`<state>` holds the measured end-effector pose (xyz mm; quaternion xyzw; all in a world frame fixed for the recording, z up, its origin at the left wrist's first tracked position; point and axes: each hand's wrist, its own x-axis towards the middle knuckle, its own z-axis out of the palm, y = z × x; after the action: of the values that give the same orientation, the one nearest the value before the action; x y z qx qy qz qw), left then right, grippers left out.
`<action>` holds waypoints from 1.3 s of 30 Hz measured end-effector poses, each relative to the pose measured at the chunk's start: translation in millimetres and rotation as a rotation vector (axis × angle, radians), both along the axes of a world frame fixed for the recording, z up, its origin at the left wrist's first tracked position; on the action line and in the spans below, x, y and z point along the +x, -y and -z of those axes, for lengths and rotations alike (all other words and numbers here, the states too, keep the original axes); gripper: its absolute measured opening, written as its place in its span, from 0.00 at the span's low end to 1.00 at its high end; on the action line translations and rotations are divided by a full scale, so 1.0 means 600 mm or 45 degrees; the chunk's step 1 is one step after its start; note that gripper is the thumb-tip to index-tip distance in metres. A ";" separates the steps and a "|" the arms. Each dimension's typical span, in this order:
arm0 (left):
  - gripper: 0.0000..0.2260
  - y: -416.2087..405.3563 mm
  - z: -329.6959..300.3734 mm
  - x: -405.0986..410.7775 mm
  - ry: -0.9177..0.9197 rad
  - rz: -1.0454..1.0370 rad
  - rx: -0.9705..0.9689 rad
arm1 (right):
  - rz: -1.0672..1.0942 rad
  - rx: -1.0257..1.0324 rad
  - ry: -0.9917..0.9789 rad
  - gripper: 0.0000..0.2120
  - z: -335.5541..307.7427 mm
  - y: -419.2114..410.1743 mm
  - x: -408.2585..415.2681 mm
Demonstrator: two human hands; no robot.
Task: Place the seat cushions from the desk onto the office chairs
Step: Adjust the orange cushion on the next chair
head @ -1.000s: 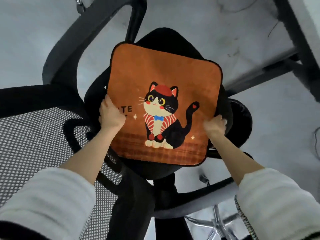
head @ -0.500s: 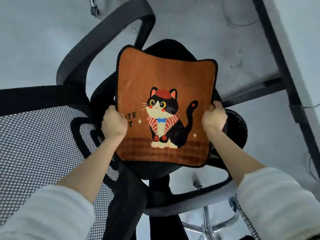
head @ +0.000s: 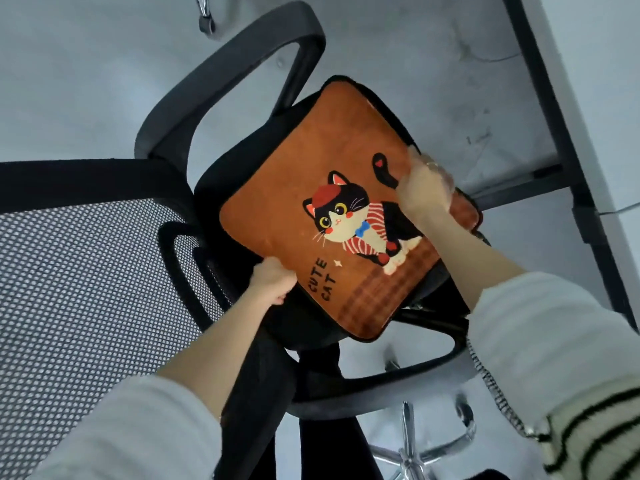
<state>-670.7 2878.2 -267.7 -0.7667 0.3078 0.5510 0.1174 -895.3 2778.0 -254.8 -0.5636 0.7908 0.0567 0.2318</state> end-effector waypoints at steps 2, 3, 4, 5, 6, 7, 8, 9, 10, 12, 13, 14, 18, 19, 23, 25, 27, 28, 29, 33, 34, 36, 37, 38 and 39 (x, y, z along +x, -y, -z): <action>0.10 0.032 0.006 0.023 0.172 0.324 -0.137 | 0.165 0.099 -0.007 0.23 0.023 -0.034 -0.026; 0.11 0.050 0.012 0.030 0.264 0.448 -0.230 | 0.248 0.166 0.023 0.22 0.036 -0.052 -0.039; 0.11 0.067 0.013 0.038 0.340 0.532 -0.322 | 0.335 0.230 0.066 0.22 0.045 -0.071 -0.047; 0.12 0.085 0.021 0.042 0.405 0.586 -0.401 | 0.447 0.276 0.104 0.23 0.059 -0.086 -0.056; 0.15 0.104 0.033 0.042 0.452 0.628 -0.464 | 0.585 0.305 0.131 0.24 0.074 -0.099 -0.063; 0.19 0.121 0.046 0.044 0.470 0.667 -0.506 | 0.735 0.322 0.157 0.25 0.087 -0.109 -0.067; 0.23 0.137 0.056 0.043 0.464 0.704 -0.529 | 0.877 0.345 0.189 0.27 0.098 -0.120 -0.069; 0.26 0.150 0.067 0.046 0.453 0.725 -0.554 | 0.986 0.367 0.222 0.29 0.105 -0.128 -0.066; 0.28 0.161 0.079 0.045 0.439 0.743 -0.571 | 1.059 0.397 0.239 0.30 0.115 -0.136 -0.066; 0.28 0.175 0.105 0.040 0.393 0.748 -0.610 | 1.122 0.432 0.203 0.30 0.131 -0.147 -0.068; 0.27 0.182 0.114 0.037 0.373 0.742 -0.642 | 1.148 0.420 0.185 0.29 0.137 -0.149 -0.070; 0.27 0.187 0.122 0.033 0.381 0.739 -0.675 | 1.183 0.405 0.175 0.27 0.144 -0.152 -0.073; 0.20 0.196 0.110 0.038 0.545 0.650 -0.865 | 1.371 0.349 0.145 0.22 0.149 -0.154 -0.081; 0.18 0.191 0.102 0.037 0.539 0.572 -0.892 | 1.423 0.315 0.142 0.21 0.147 -0.155 -0.081; 0.15 0.142 0.065 0.031 0.533 0.316 -0.825 | 1.334 0.097 0.155 0.20 0.121 -0.146 -0.068; 0.15 0.112 0.040 0.026 0.529 0.161 -0.702 | 1.203 -0.009 0.147 0.22 0.093 -0.125 -0.054; 0.14 0.081 0.020 0.020 0.518 0.034 -0.576 | 1.051 -0.092 0.142 0.22 0.069 -0.096 -0.042; 0.14 0.065 0.013 0.016 0.516 -0.015 -0.528 | 0.972 -0.130 0.157 0.21 0.058 -0.080 -0.037; 0.14 0.050 0.006 0.012 0.517 -0.061 -0.490 | 0.898 -0.169 0.184 0.20 0.047 -0.063 -0.033; 0.15 0.001 -0.002 0.007 0.440 -0.189 -0.296 | 0.618 -0.248 0.416 0.17 0.027 0.001 -0.029; 0.15 -0.006 0.001 0.009 0.409 -0.209 -0.241 | 0.569 -0.232 0.460 0.16 0.030 0.013 -0.031; 0.18 -0.012 0.011 0.017 0.348 -0.243 -0.181 | 0.520 -0.132 0.477 0.16 0.041 0.028 -0.037; 0.19 -0.011 0.014 0.021 0.328 -0.244 -0.177 | 0.515 -0.061 0.452 0.17 0.047 0.030 -0.042; 0.19 -0.008 0.022 0.027 0.324 -0.228 -0.188 | 0.509 0.014 0.414 0.19 0.060 0.029 -0.048; 0.20 -0.001 0.030 0.033 0.333 -0.203 -0.211 | 0.505 0.082 0.369 0.22 0.070 0.027 -0.054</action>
<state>-650.7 2879.0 -285.7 -0.8609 0.2727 0.4267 0.0488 -927.7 2761.9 -296.6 -0.3918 0.8423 -0.0463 0.3673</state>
